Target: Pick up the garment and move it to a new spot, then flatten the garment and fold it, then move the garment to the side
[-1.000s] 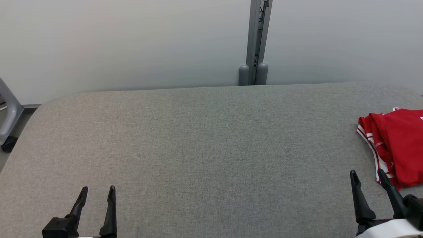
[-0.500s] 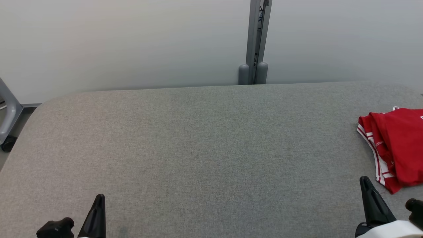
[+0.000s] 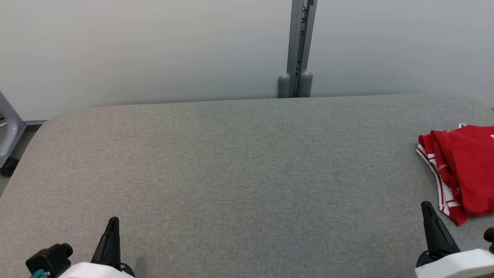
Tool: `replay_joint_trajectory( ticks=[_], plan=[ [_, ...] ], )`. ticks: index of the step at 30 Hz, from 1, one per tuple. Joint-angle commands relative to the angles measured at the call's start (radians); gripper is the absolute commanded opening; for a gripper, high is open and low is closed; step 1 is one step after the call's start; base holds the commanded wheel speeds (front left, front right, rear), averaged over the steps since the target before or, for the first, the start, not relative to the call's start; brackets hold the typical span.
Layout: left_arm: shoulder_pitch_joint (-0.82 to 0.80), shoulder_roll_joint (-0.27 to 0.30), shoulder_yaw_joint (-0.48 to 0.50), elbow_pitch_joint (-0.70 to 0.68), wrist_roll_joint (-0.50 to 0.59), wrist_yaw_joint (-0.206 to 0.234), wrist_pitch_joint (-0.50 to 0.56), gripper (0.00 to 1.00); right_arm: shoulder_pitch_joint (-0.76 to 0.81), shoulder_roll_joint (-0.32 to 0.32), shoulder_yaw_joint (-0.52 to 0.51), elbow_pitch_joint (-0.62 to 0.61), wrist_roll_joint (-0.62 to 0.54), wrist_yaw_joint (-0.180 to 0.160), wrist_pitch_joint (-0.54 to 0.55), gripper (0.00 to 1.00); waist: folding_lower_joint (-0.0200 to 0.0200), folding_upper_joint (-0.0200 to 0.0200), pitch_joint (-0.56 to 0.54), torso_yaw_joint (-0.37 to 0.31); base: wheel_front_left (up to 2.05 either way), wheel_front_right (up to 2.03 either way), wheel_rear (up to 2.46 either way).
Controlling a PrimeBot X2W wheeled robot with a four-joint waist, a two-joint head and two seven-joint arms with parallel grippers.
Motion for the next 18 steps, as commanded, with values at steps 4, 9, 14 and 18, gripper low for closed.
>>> replay_joint_trajectory(
  ticks=[4, 9, 14, 18],
  plan=[
    [-0.043, -0.003, 0.026, 0.001, -0.073, -0.021, 0.013, 0.00, -0.038, -0.008, -0.005, 0.001, 0.085, 0.000, 0.010, 0.00, 0.0000, -0.0001, 0.001, -0.001, 0.00, 0.00, 0.00],
    [-0.056, -0.014, 0.042, 0.012, -0.135, -0.037, 0.028, 0.00, -0.050, -0.008, -0.007, 0.014, 0.158, 0.000, 0.018, 0.00, 0.0000, -0.0001, 0.003, -0.001, 0.00, 0.00, 0.00],
    [-0.068, -0.025, 0.057, 0.019, -0.194, -0.053, 0.042, 0.00, -0.062, -0.009, -0.009, 0.026, 0.228, 0.000, 0.026, 0.00, 0.0000, -0.0001, 0.004, -0.002, 0.00, 0.00, 0.00],
    [-0.078, -0.032, 0.069, 0.025, -0.238, -0.064, 0.052, 0.00, -0.071, -0.009, -0.010, 0.036, 0.281, 0.000, 0.033, 0.00, 0.0000, -0.0001, 0.005, -0.002, 0.00, 0.00, 0.00]
  ],
)
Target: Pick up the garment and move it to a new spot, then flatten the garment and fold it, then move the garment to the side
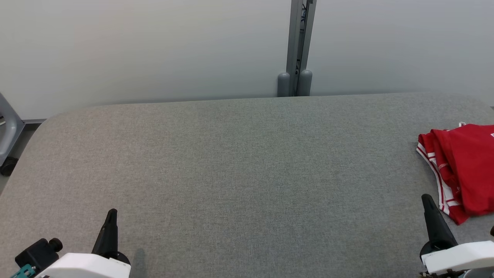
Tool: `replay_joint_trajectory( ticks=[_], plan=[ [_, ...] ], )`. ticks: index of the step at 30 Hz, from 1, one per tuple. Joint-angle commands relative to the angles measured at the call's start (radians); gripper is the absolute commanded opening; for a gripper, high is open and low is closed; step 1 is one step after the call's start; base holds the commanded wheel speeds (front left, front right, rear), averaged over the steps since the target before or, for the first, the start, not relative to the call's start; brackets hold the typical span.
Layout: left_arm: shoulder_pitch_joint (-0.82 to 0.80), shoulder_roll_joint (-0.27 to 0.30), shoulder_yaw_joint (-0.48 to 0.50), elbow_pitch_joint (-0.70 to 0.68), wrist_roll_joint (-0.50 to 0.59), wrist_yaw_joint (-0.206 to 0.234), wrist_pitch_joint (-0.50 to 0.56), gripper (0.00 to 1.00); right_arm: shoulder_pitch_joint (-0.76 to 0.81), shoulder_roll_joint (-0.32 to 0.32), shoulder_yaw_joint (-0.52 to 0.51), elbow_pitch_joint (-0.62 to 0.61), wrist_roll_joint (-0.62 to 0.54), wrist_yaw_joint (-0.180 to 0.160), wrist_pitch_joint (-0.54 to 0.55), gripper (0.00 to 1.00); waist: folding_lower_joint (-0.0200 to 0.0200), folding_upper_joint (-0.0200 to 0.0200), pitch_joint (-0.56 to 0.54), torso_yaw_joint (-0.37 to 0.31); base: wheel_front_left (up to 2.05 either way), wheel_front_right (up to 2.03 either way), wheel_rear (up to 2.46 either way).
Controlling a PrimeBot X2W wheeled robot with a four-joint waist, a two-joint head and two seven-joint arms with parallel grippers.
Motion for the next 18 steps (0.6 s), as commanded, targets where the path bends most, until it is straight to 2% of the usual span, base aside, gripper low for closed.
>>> replay_joint_trajectory(
  ticks=[1, 18],
  plan=[
    [-0.035, 0.006, 0.015, -0.006, -0.028, -0.010, 0.007, 0.00, -0.026, -0.009, -0.006, -0.004, 0.036, 0.000, 0.008, 0.00, 0.0000, -0.0001, 0.000, 0.000, 0.00, 0.00, 0.00],
    [-0.069, -0.025, 0.059, 0.018, -0.188, -0.053, 0.046, 0.00, -0.058, -0.009, -0.011, 0.030, 0.226, 0.000, 0.031, 0.00, 0.0000, -0.0001, 0.005, -0.002, 0.00, 0.00, 0.00]
  ],
)
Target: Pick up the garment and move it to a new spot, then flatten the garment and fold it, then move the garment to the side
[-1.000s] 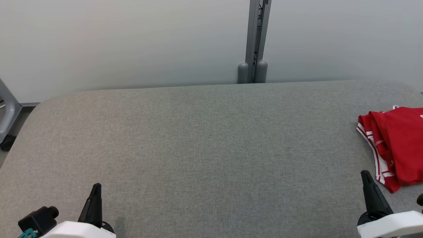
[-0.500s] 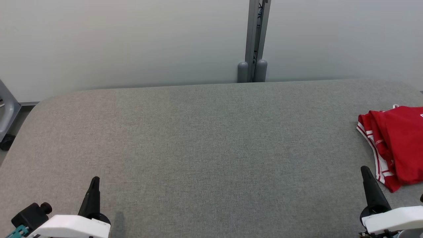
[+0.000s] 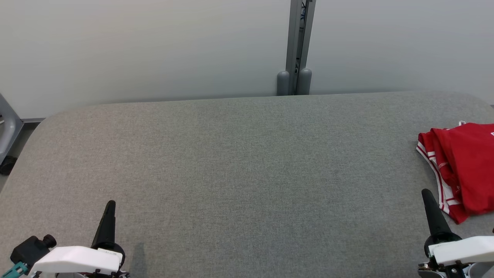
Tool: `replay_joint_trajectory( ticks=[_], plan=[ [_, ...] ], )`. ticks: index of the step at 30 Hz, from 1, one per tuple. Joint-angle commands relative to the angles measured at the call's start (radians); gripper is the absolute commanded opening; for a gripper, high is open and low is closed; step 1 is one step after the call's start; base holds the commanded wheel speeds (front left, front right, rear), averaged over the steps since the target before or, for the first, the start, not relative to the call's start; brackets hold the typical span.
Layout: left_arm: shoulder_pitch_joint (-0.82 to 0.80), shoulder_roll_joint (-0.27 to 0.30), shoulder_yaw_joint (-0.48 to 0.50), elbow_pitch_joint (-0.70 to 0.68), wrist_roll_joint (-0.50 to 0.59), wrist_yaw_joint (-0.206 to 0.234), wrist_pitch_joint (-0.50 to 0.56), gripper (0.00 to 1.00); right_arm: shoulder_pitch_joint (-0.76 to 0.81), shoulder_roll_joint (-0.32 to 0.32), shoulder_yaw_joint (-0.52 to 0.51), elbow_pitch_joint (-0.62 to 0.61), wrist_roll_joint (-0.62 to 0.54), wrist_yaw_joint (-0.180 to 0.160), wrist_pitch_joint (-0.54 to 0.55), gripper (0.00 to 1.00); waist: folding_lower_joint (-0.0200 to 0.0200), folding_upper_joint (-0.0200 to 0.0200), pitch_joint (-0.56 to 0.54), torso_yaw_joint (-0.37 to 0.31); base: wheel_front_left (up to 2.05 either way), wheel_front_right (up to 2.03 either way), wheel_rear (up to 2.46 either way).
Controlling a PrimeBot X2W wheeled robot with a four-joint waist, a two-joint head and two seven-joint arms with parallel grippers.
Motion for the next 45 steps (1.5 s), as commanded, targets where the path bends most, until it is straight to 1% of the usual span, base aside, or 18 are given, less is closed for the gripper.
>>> replay_joint_trajectory(
  ticks=[1, 23, 45],
  plan=[
    [-0.033, 0.005, 0.012, -0.005, -0.017, -0.009, 0.005, 0.00, -0.021, -0.009, -0.005, -0.003, 0.021, 0.000, 0.008, 0.00, 0.0000, 0.0000, 0.000, 0.000, 0.00, 0.00, 0.00],
    [-0.072, -0.032, 0.064, 0.024, -0.198, -0.059, 0.051, 0.00, -0.058, -0.009, -0.010, 0.037, 0.239, 0.000, 0.034, 0.00, 0.0000, 0.0000, 0.006, -0.003, 0.00, 0.00, 0.00],
    [-0.101, -0.062, 0.106, 0.048, -0.341, -0.096, 0.088, 0.00, -0.086, -0.009, -0.013, 0.069, 0.412, 0.000, 0.054, 0.00, 0.0000, 0.0000, 0.012, -0.005, 0.00, 0.00, 0.00]
  ],
)
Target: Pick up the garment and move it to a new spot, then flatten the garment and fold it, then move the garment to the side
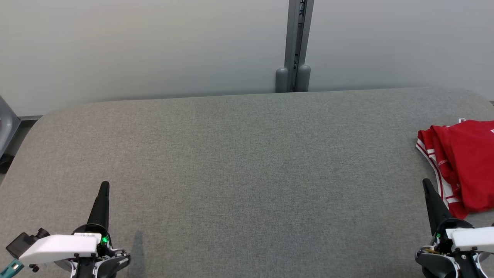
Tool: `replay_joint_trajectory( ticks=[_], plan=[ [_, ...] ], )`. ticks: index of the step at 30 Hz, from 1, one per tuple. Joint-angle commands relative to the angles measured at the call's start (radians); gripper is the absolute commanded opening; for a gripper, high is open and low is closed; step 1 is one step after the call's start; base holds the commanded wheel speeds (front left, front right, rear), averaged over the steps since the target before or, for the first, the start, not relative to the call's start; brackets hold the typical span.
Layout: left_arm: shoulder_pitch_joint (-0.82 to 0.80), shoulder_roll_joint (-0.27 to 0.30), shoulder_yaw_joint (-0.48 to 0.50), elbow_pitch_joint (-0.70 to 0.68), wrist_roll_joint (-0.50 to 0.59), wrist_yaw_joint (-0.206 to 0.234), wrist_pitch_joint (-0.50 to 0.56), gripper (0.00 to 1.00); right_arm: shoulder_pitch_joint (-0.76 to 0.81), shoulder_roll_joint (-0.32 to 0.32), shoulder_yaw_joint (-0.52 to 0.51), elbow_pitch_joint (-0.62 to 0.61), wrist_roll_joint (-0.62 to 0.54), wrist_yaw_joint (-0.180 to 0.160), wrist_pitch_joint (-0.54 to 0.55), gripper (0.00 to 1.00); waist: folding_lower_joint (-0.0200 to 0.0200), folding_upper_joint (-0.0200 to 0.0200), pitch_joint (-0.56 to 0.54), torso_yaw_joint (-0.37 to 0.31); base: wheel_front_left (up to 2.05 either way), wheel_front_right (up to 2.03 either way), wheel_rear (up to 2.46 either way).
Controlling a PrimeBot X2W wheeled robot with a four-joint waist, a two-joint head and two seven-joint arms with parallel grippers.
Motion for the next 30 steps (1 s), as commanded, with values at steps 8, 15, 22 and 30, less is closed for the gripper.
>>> replay_joint_trajectory(
  ticks=[8, 15, 22, 30],
  plan=[
    [-0.032, -0.010, 0.023, 0.007, -0.062, -0.022, 0.017, 0.00, -0.027, -0.008, -0.004, 0.012, 0.079, 0.001, 0.013, 0.00, 0.0000, 0.0000, 0.003, -0.001, 0.00, 0.00, 0.00],
    [-0.041, -0.017, 0.035, 0.015, -0.105, -0.032, 0.028, 0.00, -0.035, -0.008, -0.004, 0.022, 0.126, 0.001, 0.020, 0.00, 0.0000, 0.0000, 0.004, -0.002, 0.00, 0.00, 0.00],
    [-0.047, -0.024, 0.045, 0.020, -0.133, -0.039, 0.036, 0.00, -0.040, -0.008, -0.005, 0.030, 0.165, 0.001, 0.022, 0.00, 0.0000, 0.0000, 0.006, -0.003, 0.00, 0.00, 0.00],
    [-0.046, -0.025, 0.046, 0.020, -0.131, -0.039, 0.038, 0.00, -0.039, -0.008, -0.005, 0.030, 0.163, 0.001, 0.022, 0.00, 0.0000, 0.0000, 0.006, -0.003, 0.00, 0.00, 0.00]
  ],
)
